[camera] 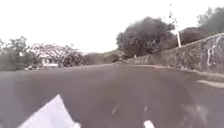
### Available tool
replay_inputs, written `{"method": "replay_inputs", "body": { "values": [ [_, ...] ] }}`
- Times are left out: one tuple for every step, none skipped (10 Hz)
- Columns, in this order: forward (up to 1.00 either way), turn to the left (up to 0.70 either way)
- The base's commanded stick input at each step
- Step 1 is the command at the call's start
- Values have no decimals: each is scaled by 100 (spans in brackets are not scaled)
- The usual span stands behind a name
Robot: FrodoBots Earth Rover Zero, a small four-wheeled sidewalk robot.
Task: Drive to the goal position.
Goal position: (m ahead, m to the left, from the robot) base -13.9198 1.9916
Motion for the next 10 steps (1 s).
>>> {"method": "replay_inputs", "body": {
  "values": [
    [50, 0],
    [50, 0],
    [50, 0],
    [50, 0],
    [50, 0],
    [50, 0],
    [50, 0],
    [50, 0],
    [50, 0],
    [0, -50]
  ]
}}
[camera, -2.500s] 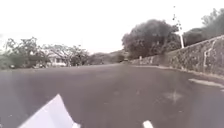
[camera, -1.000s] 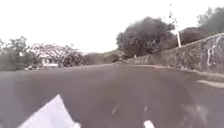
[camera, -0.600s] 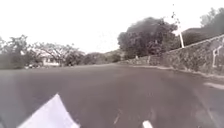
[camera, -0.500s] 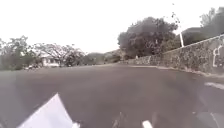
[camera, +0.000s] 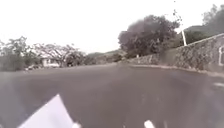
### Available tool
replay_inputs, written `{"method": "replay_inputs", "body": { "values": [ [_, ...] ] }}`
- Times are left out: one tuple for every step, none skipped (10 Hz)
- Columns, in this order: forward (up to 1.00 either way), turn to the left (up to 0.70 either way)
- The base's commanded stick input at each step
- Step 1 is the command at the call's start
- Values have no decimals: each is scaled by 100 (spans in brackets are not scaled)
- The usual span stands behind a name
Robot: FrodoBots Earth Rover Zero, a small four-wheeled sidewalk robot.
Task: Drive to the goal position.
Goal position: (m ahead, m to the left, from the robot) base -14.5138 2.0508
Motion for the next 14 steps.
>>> {"method": "replay_inputs", "body": {
  "values": [
    [0, -50],
    [0, -50],
    [0, -50],
    [0, -50],
    [0, -50],
    [0, -50],
    [0, -50],
    [0, -50],
    [0, -50],
    [0, -50],
    [0, -50],
    [0, -50],
    [0, -50],
    [0, -50]
  ]
}}
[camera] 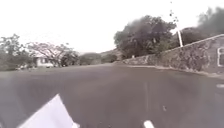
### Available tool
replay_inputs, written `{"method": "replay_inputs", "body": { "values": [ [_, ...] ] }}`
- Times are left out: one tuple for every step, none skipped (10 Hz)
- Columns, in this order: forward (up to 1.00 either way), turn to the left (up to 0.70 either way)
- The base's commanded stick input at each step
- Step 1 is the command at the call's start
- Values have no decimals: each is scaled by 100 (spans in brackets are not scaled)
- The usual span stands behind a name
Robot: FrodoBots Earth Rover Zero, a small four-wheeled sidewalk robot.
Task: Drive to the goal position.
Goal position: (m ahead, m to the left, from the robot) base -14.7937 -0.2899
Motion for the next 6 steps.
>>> {"method": "replay_inputs", "body": {
  "values": [
    [0, -50],
    [0, -50],
    [0, -50],
    [0, -50],
    [0, -50],
    [0, -50]
  ]
}}
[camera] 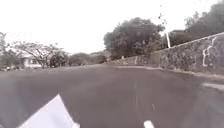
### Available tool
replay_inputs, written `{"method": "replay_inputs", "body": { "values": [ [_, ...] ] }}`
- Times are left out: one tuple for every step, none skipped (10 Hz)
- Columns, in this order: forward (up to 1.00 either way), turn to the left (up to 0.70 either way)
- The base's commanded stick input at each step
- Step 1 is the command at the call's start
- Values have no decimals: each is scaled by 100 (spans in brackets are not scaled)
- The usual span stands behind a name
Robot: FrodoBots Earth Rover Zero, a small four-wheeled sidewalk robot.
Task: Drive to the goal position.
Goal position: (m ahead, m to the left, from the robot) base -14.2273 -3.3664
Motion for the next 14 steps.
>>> {"method": "replay_inputs", "body": {
  "values": [
    [0, -50],
    [0, -50],
    [0, -50],
    [0, -50],
    [0, -50],
    [0, -50],
    [0, -50],
    [0, -50],
    [0, -50],
    [0, -50],
    [0, -50],
    [0, -50],
    [0, -50],
    [0, -50]
  ]
}}
